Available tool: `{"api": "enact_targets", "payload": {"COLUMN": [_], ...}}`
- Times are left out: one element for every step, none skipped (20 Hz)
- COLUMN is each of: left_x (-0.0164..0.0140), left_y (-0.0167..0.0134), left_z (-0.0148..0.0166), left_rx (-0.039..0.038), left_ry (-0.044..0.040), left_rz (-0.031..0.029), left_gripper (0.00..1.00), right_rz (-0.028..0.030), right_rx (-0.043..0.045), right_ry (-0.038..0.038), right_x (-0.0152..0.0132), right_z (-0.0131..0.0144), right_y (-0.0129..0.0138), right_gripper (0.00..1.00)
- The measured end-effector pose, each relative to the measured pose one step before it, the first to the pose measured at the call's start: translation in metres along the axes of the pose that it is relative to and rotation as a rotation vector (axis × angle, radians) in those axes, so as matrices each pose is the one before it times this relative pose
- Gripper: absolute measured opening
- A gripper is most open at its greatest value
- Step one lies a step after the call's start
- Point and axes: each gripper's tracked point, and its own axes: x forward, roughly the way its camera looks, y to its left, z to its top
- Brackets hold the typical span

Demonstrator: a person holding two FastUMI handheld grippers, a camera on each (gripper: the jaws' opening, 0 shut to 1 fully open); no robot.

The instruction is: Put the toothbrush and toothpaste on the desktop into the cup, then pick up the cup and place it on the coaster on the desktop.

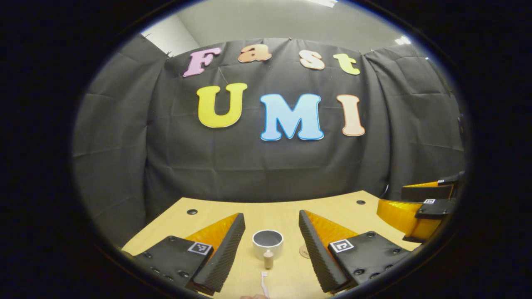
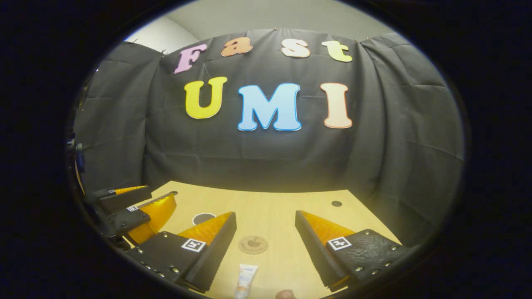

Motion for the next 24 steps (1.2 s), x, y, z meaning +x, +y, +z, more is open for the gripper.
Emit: {"api": "enact_targets", "payload": {"left_x": [0.00110,0.00013,0.00049,0.00085,0.00153,0.00129,0.00101,0.00146,0.00324,0.00202,0.00428,0.00371,0.00377,0.00178,0.00369,0.00281,0.00375,0.00500,0.00439,0.00447,0.00423,0.00492,0.00486,0.00566], "left_y": [0.00060,-0.00014,-0.00042,0.00033,0.00021,0.00058,-0.00123,-0.00040,0.00186,0.00028,0.00125,0.00113,0.00144,0.00231,0.00109,0.00171,0.00091,0.00109,0.00167,0.00239,-0.00126,0.00262,0.00406,0.00175], "left_z": [-0.00041,-0.00091,-0.00065,-0.00288,-0.00373,-0.00263,-0.00598,-0.00748,-0.01119,-0.01084,-0.01107,-0.00973,-0.01050,-0.00931,-0.00901,-0.00944,-0.00768,-0.00781,-0.00683,-0.00823,-0.00395,-0.00565,-0.00880,-0.00648], "left_rx": [-0.00158,0.00031,0.00086,0.00403,0.00630,0.00341,-0.00552,-0.01251,-0.01735,-0.02091,-0.02304,-0.02095,-0.01722,-0.01219,-0.00744,-0.00466,-0.00443,-0.00446,-0.00518,-0.00208,-0.00365,-0.00081,0.00142,-0.00003], "left_ry": [0.00292,0.00256,0.00421,0.00927,0.01029,0.01129,0.01749,0.02768,0.03683,0.04133,0.04321,0.04010,0.03558,0.03178,0.03445,0.03499,0.03256,0.03428,0.03308,0.03382,0.03094,0.03464,0.03748,0.03477], "left_rz": [0.00000,0.00059,-0.00153,-0.00106,-0.00131,-0.00017,-0.00780,-0.00445,-0.00143,-0.00611,-0.00288,-0.00213,-0.00013,0.00306,-0.00080,0.00481,0.00111,0.00034,0.00344,0.00199,0.00232,0.00634,0.00973,0.00720], "left_gripper": [0.88,0.87,0.87,0.87,0.87,0.87,0.87,0.87,0.87,0.87,0.87,0.87,0.88,0.88,0.88,0.88,0.88,0.88,0.88,0.88,0.88,0.88,0.88,0.88], "right_rz": [0.00064,0.00051,0.00074,-0.00031,0.00288,0.00283,0.00412,0.00555,0.00690,0.00663,0.00544,0.00383,0.00023,0.00116,0.00296,0.00307,0.00002,0.00208,-0.00062,-0.00203,-0.00136,0.00140,0.00519,0.00750], "right_rx": [0.00033,-0.00004,-0.00061,0.00004,0.00021,0.00059,0.00186,0.00416,0.00482,0.00393,0.00281,0.00090,0.00094,0.00084,0.00196,0.00401,0.00446,0.00300,0.00126,-0.00138,-0.00093,-0.00175,0.00178,0.00433], "right_ry": [0.00030,0.00032,0.00236,0.00778,0.00718,0.01048,0.01348,0.01727,0.02071,0.02068,0.02027,0.02632,0.02642,0.03652,0.03001,0.03903,0.03871,0.03540,0.03830,0.03629,0.03498,0.03562,0.03306,0.03121], "right_x": [-0.00006,-0.00011,0.00110,0.00048,0.00095,-0.00018,0.00034,0.00110,0.00120,0.00135,0.00204,0.00254,0.00206,0.00358,0.00365,0.00412,0.00506,0.00434,0.00566,0.00552,0.00532,0.00419,0.00517,0.00426], "right_z": [-0.00129,0.00033,-0.00095,-0.00078,-0.00334,-0.00181,-0.00374,-0.00298,-0.00634,-0.00508,-0.00620,-0.00592,-0.00850,-0.00824,-0.00872,-0.00856,-0.00954,-0.00746,-0.00980,-0.00591,-0.00809,-0.00695,-0.00708,-0.00498], "right_y": [-0.00017,-0.00011,0.00043,0.00023,0.00066,0.00139,0.00115,0.00186,0.00221,0.00170,0.00227,0.00115,0.00094,0.00044,0.00158,0.00104,0.00015,0.00080,-0.00002,0.00005,-0.00119,0.00035,0.00072,0.00137], "right_gripper": [0.91,0.91,0.91,0.91,0.91,0.91,0.91,0.91,0.91,0.91,0.91,0.91,0.91,0.91,0.91,0.91,0.91,0.91,0.91,0.92,0.92,0.92,0.91,0.92]}}
